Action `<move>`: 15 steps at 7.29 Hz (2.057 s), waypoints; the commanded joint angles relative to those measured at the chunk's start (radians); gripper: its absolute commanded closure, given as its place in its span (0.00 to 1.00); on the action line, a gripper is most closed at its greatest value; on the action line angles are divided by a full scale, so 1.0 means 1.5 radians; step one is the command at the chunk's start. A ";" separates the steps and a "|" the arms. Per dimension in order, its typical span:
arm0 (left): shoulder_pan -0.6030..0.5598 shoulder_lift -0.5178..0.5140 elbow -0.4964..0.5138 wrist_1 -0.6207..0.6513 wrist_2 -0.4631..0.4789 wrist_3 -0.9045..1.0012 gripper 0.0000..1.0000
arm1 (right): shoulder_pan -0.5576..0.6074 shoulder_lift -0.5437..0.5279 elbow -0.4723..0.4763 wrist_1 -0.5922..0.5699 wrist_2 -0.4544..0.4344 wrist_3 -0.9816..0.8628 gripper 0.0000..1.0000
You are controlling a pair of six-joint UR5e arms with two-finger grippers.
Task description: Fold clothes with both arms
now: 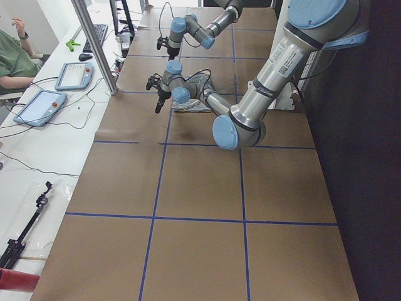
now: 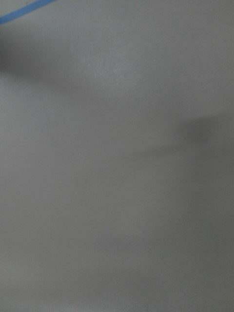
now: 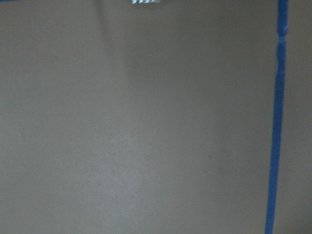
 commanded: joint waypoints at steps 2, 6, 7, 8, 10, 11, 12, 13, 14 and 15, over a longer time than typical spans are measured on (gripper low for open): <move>-0.012 0.016 -0.020 0.000 -0.006 0.025 0.00 | -0.068 -0.004 0.008 0.014 -0.044 0.084 0.49; -0.011 0.017 -0.020 -0.001 -0.005 0.023 0.00 | -0.077 -0.013 -0.001 0.013 -0.062 0.074 0.50; -0.011 0.017 -0.020 -0.001 -0.005 0.023 0.00 | -0.078 -0.012 -0.003 0.013 -0.064 0.076 0.84; -0.011 0.017 -0.020 -0.001 -0.005 0.021 0.00 | -0.078 -0.012 -0.003 0.011 -0.079 0.083 1.00; -0.011 0.018 -0.020 -0.001 -0.005 0.019 0.00 | -0.074 -0.009 -0.006 0.010 -0.083 0.082 1.00; -0.011 0.018 -0.020 -0.001 -0.005 0.019 0.00 | -0.066 -0.009 -0.005 0.010 -0.083 0.079 1.00; -0.010 0.018 -0.020 -0.001 -0.005 0.019 0.00 | -0.054 -0.012 -0.006 0.009 -0.083 0.069 1.00; -0.010 0.017 -0.020 -0.001 -0.005 0.019 0.00 | -0.047 -0.017 -0.009 0.009 -0.083 0.063 1.00; -0.010 0.017 -0.020 -0.001 -0.005 0.019 0.00 | -0.046 -0.018 -0.013 0.009 -0.085 0.058 1.00; -0.010 0.017 -0.021 -0.001 -0.005 0.019 0.00 | -0.046 -0.018 -0.020 0.011 -0.088 0.049 1.00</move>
